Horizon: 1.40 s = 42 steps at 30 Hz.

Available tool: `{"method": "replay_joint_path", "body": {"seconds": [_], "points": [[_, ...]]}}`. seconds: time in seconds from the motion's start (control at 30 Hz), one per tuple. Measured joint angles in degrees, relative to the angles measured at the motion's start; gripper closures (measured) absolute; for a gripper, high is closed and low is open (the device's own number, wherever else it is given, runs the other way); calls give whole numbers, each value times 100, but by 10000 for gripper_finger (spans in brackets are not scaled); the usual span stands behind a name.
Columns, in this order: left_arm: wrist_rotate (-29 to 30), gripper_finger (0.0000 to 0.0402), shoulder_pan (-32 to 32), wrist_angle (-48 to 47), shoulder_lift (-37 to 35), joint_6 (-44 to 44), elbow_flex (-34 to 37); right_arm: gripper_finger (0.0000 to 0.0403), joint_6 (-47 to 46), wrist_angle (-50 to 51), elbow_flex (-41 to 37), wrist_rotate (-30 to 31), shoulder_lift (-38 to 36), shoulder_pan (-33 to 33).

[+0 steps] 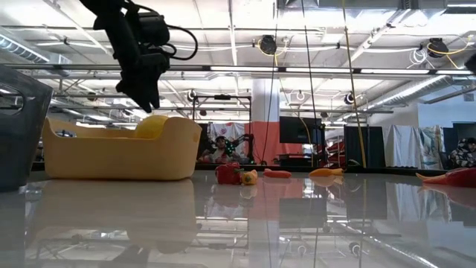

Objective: Sort produce into baskets
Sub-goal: Put the red chili pepper into the orange bin

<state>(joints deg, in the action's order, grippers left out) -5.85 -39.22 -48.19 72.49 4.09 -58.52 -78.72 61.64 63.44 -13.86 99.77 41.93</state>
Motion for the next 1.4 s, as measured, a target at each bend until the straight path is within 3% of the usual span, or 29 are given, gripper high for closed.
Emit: {"method": "replay_joint_path", "body": {"seconds": [0.43,0.83,1.07,1.27,1.4], "points": [[-15,175,0,-454,1,366,-114,158,652,-989,-531,-40,362,11],[2,175,-4,-1218,-3,1014,-1061,288,1180,-913,-543,51,280,16],[3,175,45,-1677,-261,1267,-1379,337,1361,-290,-559,761,-461,9],[4,175,200,-1687,-659,1351,-1379,337,1594,-89,-557,1529,-1386,-207],[7,175,395,-1671,-869,878,-1367,333,1728,-349,-557,2090,-1858,-674]]}}
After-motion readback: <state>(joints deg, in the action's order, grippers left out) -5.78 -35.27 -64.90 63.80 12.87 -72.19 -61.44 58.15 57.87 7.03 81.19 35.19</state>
